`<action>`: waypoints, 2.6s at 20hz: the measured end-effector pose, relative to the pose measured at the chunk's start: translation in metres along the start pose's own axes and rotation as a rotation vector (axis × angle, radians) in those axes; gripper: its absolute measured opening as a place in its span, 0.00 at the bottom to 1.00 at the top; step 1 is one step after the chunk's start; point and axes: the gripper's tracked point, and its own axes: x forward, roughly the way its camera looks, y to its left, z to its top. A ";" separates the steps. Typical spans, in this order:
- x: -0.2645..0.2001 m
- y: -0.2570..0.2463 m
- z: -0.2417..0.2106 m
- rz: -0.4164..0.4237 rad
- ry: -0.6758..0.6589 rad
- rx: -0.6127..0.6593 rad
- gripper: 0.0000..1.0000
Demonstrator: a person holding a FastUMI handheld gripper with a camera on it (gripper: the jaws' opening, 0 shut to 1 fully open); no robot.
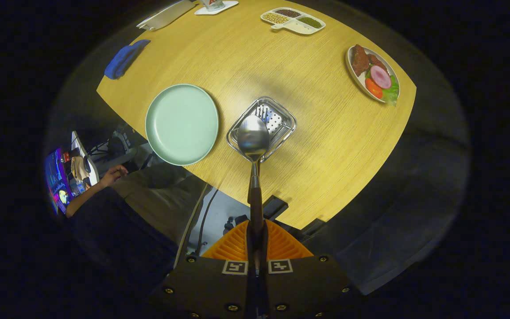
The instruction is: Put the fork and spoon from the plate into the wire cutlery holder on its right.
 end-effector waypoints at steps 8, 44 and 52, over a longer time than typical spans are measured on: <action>0.019 -0.014 0.022 0.020 0.096 0.015 0.02; -0.012 -0.008 0.055 -0.015 -0.188 0.172 0.30; -0.079 0.050 0.088 -0.133 -0.849 0.287 0.30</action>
